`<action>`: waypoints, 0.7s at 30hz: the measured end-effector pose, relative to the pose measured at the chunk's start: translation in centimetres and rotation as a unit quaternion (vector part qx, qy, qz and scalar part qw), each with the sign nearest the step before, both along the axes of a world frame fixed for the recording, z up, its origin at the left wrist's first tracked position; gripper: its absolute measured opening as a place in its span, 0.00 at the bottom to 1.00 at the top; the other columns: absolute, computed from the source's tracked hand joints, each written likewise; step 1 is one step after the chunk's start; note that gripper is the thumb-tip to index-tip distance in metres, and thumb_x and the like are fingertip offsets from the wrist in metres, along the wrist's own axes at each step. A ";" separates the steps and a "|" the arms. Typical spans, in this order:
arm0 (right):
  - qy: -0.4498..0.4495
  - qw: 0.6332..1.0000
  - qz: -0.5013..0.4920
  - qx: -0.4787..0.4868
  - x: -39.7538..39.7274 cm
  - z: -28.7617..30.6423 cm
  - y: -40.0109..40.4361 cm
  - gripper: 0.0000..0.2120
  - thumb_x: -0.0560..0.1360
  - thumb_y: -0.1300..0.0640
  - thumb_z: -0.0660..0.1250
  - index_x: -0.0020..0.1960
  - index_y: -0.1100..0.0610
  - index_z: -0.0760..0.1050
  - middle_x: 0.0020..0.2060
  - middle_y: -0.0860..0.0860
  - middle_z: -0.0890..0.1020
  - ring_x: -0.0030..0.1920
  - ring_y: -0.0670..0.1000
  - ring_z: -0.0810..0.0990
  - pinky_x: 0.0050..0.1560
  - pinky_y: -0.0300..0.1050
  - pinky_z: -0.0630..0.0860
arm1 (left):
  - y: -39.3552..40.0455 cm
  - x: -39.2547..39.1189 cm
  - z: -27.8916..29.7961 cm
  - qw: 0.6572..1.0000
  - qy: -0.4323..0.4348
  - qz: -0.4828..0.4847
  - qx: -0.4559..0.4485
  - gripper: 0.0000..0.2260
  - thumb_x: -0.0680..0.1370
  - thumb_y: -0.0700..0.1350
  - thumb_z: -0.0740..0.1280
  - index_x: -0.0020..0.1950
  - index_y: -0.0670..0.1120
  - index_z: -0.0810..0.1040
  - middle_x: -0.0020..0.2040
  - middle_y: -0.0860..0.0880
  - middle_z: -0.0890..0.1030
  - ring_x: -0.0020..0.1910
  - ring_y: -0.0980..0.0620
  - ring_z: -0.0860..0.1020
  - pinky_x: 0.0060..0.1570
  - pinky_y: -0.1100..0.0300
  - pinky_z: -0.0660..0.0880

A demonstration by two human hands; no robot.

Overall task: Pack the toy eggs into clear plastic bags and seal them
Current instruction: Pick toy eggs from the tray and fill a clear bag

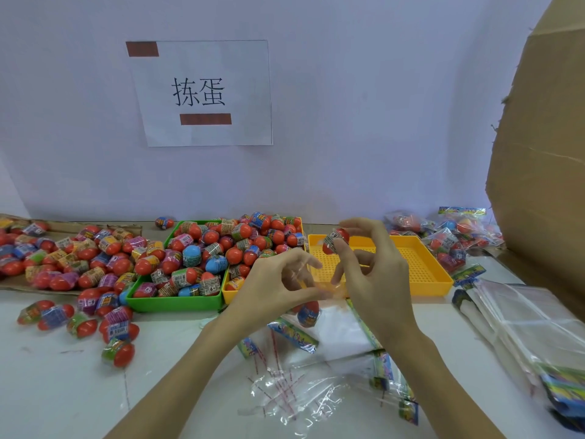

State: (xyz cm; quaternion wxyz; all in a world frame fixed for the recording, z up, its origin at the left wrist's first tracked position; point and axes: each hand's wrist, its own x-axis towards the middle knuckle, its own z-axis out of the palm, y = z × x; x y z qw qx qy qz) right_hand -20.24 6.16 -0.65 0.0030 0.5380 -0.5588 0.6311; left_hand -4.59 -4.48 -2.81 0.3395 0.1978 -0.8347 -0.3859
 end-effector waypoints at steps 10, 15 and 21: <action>0.046 0.998 -0.020 0.048 -0.1 0.1 0.3 0.12 0.76 0.51 0.78 0.56 0.52 0.82 0.49 0.43 0.86 0.41 0.44 0.86 0.38 0.34 0.77 | -0.1 0.0 0.0 0.999 0.007 0.049 -0.018 0.23 0.71 0.62 0.77 0.59 0.52 0.82 0.41 0.54 0.86 0.36 0.52 0.84 0.41 0.57 0.84; 0.039 0.998 0.000 0.047 -0.1 -0.2 -0.1 0.12 0.75 0.53 0.79 0.56 0.55 0.83 0.53 0.49 0.81 0.44 0.45 0.86 0.42 0.37 0.82 | 0.0 0.1 0.2 0.997 0.027 0.062 -0.028 0.20 0.73 0.63 0.75 0.58 0.52 0.82 0.40 0.56 0.84 0.34 0.54 0.81 0.37 0.64 0.79; 0.066 0.995 0.034 0.068 0.4 -0.5 -0.2 0.08 0.80 0.48 0.71 0.55 0.51 0.84 0.46 0.39 0.86 0.48 0.41 0.84 0.44 0.36 0.79 | 0.3 -0.1 0.2 0.997 0.030 0.068 -0.027 0.19 0.75 0.63 0.72 0.58 0.52 0.83 0.42 0.56 0.84 0.37 0.54 0.82 0.39 0.58 0.80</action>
